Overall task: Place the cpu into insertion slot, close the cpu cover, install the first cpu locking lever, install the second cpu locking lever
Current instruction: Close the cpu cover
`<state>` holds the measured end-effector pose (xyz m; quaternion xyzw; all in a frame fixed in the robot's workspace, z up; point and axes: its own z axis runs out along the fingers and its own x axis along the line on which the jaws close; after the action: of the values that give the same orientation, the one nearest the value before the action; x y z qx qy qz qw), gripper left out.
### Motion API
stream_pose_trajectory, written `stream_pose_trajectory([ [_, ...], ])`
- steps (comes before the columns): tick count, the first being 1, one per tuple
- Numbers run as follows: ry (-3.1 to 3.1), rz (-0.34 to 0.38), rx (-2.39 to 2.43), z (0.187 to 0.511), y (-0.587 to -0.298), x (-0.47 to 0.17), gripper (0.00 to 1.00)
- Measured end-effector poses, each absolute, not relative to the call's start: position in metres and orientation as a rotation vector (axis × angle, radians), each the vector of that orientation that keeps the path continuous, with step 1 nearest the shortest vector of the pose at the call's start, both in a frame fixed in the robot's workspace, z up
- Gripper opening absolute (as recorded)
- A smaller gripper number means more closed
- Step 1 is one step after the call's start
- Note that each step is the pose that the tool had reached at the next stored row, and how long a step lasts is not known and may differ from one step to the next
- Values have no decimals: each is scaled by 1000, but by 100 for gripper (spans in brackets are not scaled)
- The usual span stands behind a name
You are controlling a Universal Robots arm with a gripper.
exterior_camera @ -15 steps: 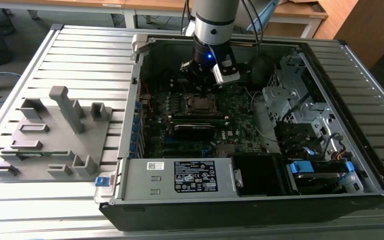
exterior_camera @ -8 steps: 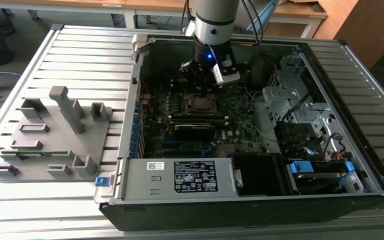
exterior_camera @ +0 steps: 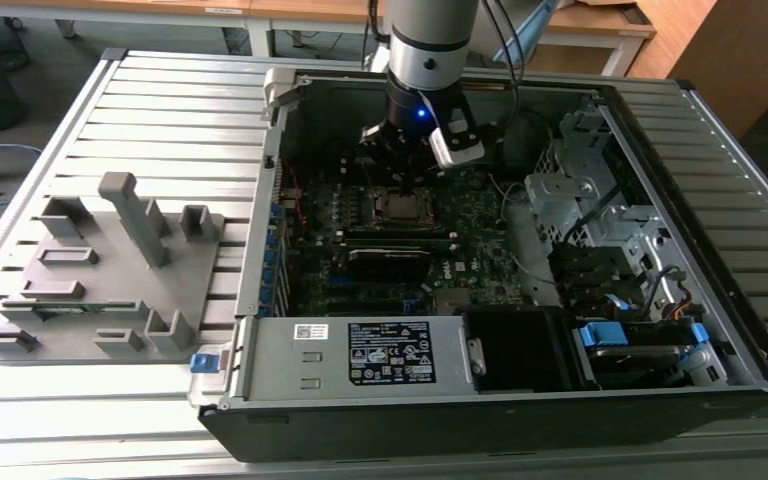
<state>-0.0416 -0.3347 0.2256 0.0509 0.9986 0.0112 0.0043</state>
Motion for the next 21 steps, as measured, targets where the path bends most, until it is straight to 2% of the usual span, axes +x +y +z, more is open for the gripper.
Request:
stream_pose_trajectory([
  [21, 3134, 29, 1, 219, -335, -52, 10],
])
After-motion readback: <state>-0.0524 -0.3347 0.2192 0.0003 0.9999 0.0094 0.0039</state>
